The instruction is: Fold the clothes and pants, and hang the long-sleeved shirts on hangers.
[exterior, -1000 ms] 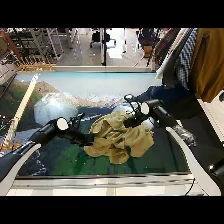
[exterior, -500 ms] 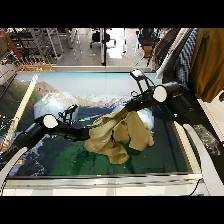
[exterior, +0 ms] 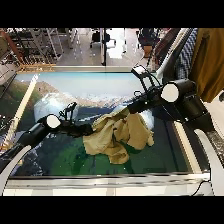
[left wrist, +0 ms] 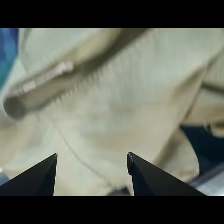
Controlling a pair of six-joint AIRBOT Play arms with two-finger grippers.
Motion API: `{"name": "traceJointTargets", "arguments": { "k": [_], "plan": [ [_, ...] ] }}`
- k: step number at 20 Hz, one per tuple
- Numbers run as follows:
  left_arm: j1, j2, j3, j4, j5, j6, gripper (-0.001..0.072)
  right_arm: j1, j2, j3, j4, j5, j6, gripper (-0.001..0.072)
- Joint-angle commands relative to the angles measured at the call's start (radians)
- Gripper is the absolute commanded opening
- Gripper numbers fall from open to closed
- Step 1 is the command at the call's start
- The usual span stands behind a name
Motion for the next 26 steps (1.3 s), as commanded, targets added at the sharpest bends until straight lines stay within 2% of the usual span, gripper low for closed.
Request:
{"name": "traceJointTargets", "arguments": {
  "k": [1,4,5,7,11,14,15,16,18,19,21,23,26],
  "plan": [
    [0.002,-0.046,0.0,0.029,0.079,0.001,0.0515,0.027,0.005,0.001,0.003,0.015,-0.003,0.0015],
    [0.003,-0.068,0.001,0.22,0.103,0.0,0.0522,0.054,0.01,0.001,0.003,0.017,-0.003,0.0015],
    [0.01,-0.068,0.01,0.285,0.11,-0.006,0.0552,0.062,0.011,0.001,0.003,0.017,-0.004,0.0015],
    [0.03,-0.069,0.039,0.347,0.109,-0.037,0.0563,0.082,0.011,0.001,0.004,0.014,-0.012,0.0015],
    [0.031,-0.116,0.083,0.333,0.101,-0.036,0.0562,0.103,0.011,0.001,0.014,-0.018,-0.022,0.0015],
    [-0.005,-0.176,0.084,0.21,0.061,0.088,0.056,0.103,0.011,0.001,0.017,-0.025,-0.022,0.0015],
    [-0.017,-0.191,0.084,0.183,0.061,0.105,0.0554,0.103,0.011,0.001,0.017,-0.025,-0.022,0.0015],
    [-0.026,-0.204,0.084,0.175,0.067,0.104,0.0478,0.103,0.011,0.001,0.018,-0.024,-0.022,0.0015],
    [-0.031,-0.226,0.085,0.176,0.067,0.105,0.0118,0.103,0.02,0.001,0.018,-0.023,-0.022,0.0015],
    [-0.03,-0.229,0.087,0.177,0.072,0.106,0.0008,0.103,0.027,0.001,0.017,-0.024,-0.022,0.0015],
    [-0.006,-0.227,0.13,0.178,0.064,0.128,0.001,0.102,0.04,0.001,-0.013,-0.032,-0.022,0.0015],
    [0.05,-0.212,0.273,0.176,-0.005,0.128,0.0009,0.09,0.048,0.001,-0.053,-0.092,-0.021,0.0014],
    [0.148,-0.171,0.613,0.15,-0.11,0.127,0.0009,0.028,0.077,0.006,-0.083,-0.324,0.035,0.0014]
  ]
}}
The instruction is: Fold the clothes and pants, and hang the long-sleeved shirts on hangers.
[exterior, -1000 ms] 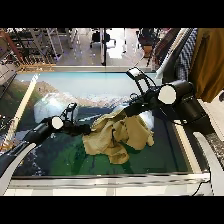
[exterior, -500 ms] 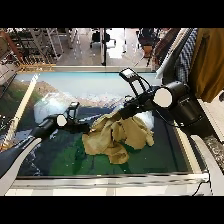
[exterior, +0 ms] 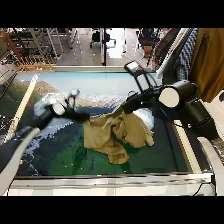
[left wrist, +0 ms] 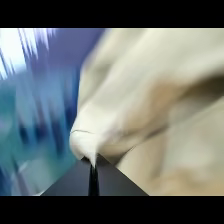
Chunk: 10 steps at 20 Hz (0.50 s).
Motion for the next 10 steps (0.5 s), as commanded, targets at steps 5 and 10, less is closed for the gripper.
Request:
{"name": "traceJointTargets", "arguments": {
  "k": [5,10],
  "plan": [
    [0.175,0.105,0.656,-0.106,-0.132,0.008,0.0009,-0.122,0.131,0.053,-0.039,-0.174,0.078,0.0014],
    [0.128,0.121,0.506,-0.106,-0.391,0.009,0.0009,-0.127,0.134,-0.097,0.101,0.216,0.071,0.0014]
  ]
}}
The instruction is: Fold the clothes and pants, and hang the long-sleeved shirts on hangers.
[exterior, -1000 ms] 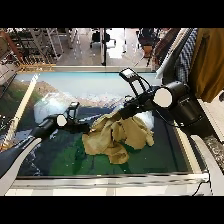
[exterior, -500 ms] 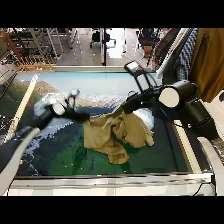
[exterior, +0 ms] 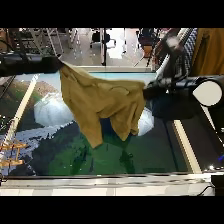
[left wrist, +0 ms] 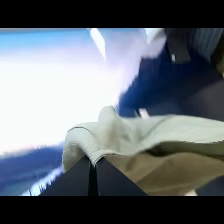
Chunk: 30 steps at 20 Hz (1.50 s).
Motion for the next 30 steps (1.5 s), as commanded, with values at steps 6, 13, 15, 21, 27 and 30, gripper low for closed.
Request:
{"name": "traceJointTargets", "arguments": {
  "k": [6,13,15,21,27,30],
  "plan": [
    [-0.043,0.013,-0.14,-0.01,-0.149,0.028,0.0009,-0.008,-0.009,-0.322,0.268,-0.043,-0.022,0.0015],
    [-0.045,0.013,-0.14,-0.01,-0.191,0.028,0.001,-0.007,-0.135,-0.402,0.365,-0.184,-0.214,0.0257],
    [-0.045,0.013,-0.14,-0.01,-0.204,0.027,0.001,0.009,-0.153,-0.402,0.48,-0.247,-0.331,0.0312],
    [-0.045,0.013,-0.14,-0.01,-0.208,0.027,0.001,0.163,-0.202,-0.402,0.513,-0.432,-0.525,0.0407],
    [-0.045,0.013,-0.14,-0.01,-0.208,0.027,0.001,0.204,-0.274,-0.402,0.511,-0.523,-0.863,0.0483],
    [-0.044,0.011,-0.14,-0.01,-0.208,0.027,0.001,0.204,-0.291,-0.401,0.557,-0.558,-1.004,0.0481]
  ]
}}
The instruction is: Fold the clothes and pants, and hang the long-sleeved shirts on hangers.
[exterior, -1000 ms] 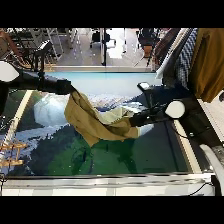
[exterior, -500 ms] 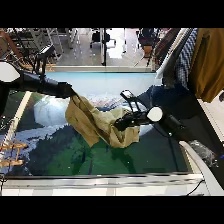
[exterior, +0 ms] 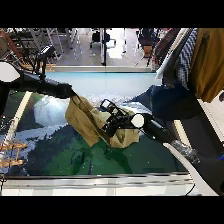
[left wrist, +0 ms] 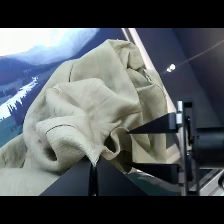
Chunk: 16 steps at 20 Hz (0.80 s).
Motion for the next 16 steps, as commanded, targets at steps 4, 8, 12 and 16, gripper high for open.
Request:
{"name": "traceJointTargets", "arguments": {
  "k": [4,8,12,16],
  "plan": [
    [0.0,-0.001,0.0,0.0,0.0,0.0,0.001,0.007,-0.064,0.003,0.206,-0.133,-0.343,0.0476],
    [0.0,-0.001,0.0,0.0,0.0,0.0,0.001,0.029,-0.096,0.003,0.348,-0.125,-0.496,0.0222],
    [0.002,0.0,0.0,0.018,-0.013,0.0,0.001,0.031,-0.06,0.003,0.2,-0.161,-0.385,0.0014],
    [0.002,0.0,0.0,0.087,-0.059,0.0,0.001,-0.058,0.159,0.086,-0.426,-0.237,0.425,0.0013]
  ]
}}
